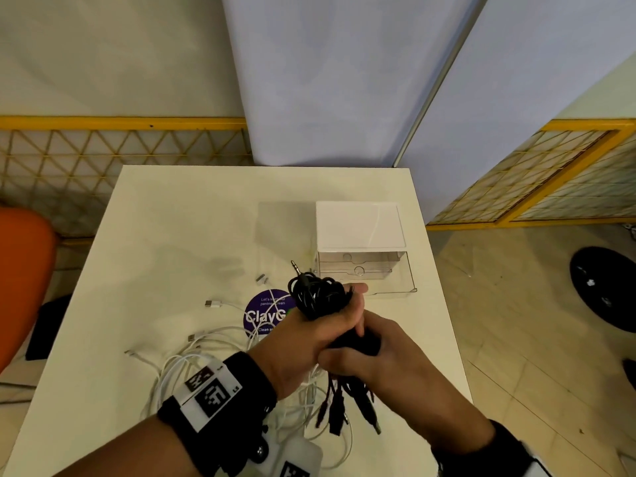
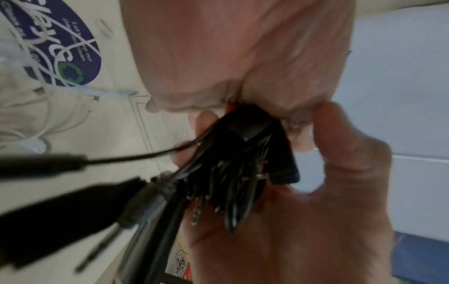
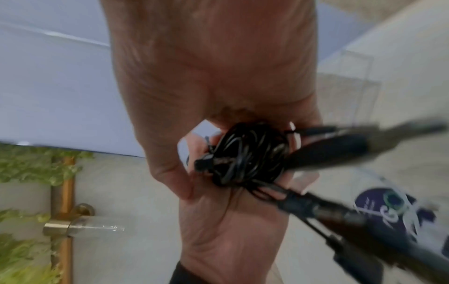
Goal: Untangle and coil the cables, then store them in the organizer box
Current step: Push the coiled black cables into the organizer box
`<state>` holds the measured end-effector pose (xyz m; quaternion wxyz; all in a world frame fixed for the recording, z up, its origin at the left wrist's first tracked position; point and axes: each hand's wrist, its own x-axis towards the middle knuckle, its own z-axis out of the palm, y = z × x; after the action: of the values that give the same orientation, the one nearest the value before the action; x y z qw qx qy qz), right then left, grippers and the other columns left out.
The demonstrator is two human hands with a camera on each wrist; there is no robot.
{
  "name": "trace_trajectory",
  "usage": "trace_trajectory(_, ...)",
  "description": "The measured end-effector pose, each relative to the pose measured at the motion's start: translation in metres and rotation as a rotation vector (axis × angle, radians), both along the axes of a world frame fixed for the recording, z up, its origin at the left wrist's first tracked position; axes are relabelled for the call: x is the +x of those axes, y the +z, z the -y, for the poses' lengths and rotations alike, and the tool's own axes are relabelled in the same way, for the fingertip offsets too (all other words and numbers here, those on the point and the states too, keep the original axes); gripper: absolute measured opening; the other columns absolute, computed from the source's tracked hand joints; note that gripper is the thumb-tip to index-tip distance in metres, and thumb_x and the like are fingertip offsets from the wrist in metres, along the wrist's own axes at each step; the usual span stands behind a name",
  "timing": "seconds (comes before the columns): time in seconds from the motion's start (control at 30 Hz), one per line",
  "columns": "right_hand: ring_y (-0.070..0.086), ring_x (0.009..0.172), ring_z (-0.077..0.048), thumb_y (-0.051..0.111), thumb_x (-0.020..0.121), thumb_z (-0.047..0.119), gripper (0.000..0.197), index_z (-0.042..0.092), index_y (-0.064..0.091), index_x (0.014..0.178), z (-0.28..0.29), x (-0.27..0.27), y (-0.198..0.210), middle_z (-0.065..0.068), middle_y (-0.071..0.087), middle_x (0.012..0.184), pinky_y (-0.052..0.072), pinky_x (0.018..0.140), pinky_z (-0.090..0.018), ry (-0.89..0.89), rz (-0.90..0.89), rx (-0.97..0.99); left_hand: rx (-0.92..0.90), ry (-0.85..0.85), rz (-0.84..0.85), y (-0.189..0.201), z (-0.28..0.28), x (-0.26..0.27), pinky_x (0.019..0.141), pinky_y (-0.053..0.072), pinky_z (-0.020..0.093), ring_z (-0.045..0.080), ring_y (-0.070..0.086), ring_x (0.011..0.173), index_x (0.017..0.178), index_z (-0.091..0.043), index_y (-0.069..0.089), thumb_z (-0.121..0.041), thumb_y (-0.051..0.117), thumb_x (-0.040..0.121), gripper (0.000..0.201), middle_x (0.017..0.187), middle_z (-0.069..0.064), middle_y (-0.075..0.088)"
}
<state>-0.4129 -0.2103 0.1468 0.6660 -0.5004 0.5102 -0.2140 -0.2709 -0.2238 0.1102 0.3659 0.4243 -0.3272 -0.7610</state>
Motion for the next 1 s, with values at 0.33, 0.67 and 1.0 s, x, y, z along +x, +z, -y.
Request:
trace_trajectory(0.33, 0.060, 0.056, -0.028, 0.064, 0.068, -0.003, 0.007, 0.004, 0.067, 0.068, 0.004, 0.012, -0.027, -0.018, 0.062, 0.062, 0.050, 0.054, -0.031, -0.086, 0.035, 0.136, 0.011, -0.021, 0.087, -0.013, 0.003, -0.005, 0.088, 0.049, 0.031, 0.012, 0.065, 0.107, 0.082, -0.016, 0.072, -0.064, 0.070, 0.076, 0.049, 0.107, -0.001, 0.072)
trace_trajectory(0.67, 0.047, 0.048, -0.017, 0.070, 0.077, 0.009, 0.015, 0.013, 0.058, 0.069, 0.079, -0.028, -0.033, 0.003, 0.054, 0.051, 0.042, 0.052, -0.031, -0.274, -0.487, -0.306, 0.176, 0.251, 0.364, -0.043, 0.036, 0.011, 0.076, 0.041, 0.031, 0.012, 0.053, 0.090, 0.114, -0.020, 0.057, -0.070, 0.067, 0.076, 0.064, 0.107, -0.001, 0.060)
trace_trajectory(1.0, 0.055, 0.064, -0.028, 0.064, 0.080, 0.023, 0.013, 0.018, 0.054, 0.088, 0.135, -0.020, -0.074, -0.001, 0.058, 0.067, 0.038, 0.055, -0.030, -0.010, -0.907, -0.667, 0.364, 0.037, 0.467, -0.106, 0.073, -0.001, 0.088, 0.050, 0.040, 0.020, 0.064, 0.109, 0.135, -0.016, 0.044, -0.044, 0.065, 0.092, 0.056, 0.122, 0.003, 0.064)
